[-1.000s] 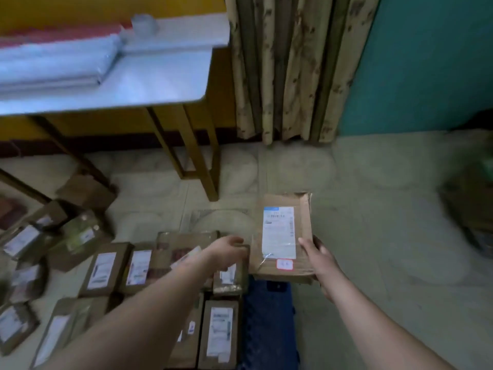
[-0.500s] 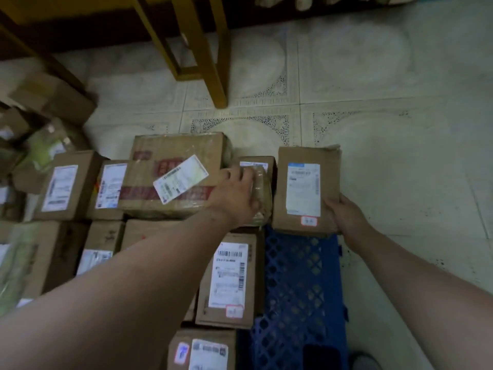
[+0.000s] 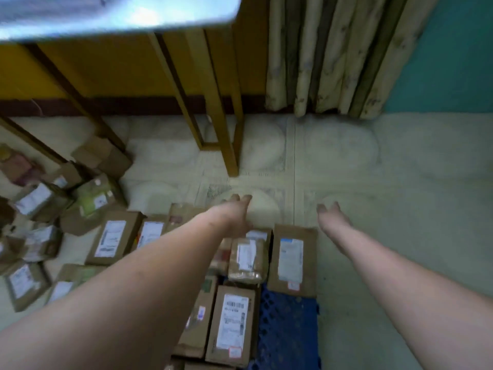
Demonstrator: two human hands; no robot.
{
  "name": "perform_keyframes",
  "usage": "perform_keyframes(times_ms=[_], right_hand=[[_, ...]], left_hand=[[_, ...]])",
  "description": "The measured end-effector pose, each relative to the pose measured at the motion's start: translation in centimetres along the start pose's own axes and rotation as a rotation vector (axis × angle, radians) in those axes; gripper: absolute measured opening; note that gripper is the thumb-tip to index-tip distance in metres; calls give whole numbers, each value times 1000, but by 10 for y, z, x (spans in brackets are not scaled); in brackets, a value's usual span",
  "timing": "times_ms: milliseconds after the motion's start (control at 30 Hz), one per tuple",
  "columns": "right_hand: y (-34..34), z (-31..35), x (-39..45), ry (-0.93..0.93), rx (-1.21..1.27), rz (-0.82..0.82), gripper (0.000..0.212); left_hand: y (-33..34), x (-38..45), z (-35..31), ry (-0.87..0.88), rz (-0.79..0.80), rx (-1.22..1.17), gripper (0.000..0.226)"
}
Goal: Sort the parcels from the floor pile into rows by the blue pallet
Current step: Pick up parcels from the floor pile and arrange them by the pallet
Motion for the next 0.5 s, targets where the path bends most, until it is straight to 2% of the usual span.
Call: perform_keyframes(times_ms=[100,167,300,400,500], right_hand=[[-79,146,-102,-157,-81,-9,65],[-107,216,-158,-226,-180,-30,67],[-164,408,-365,-474,-503,-161,69],[-164,516,-514,-613,-723,-236,55],[-139,582,-650,-694,-699,-288,70]], left_hand=[[-135,-110,-7,-21,-135,-51,78],[-197,-165,-10,-38,-202,-89,77],[-355,-359,11,-75,-443,-162,64],[-417,-502,39,-108,-557,-112,59],[-435,-629,79,-139,-640,-12,62]])
Point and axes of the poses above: each hand's wrist, its own x-axis towards the middle knuckle, its own y-axis out of the palm, z = x × y, the point moved 9 cm from there along x, towards the middle knuckle, and after that the axes turned 12 degrees about z, right-handed, at the moved point
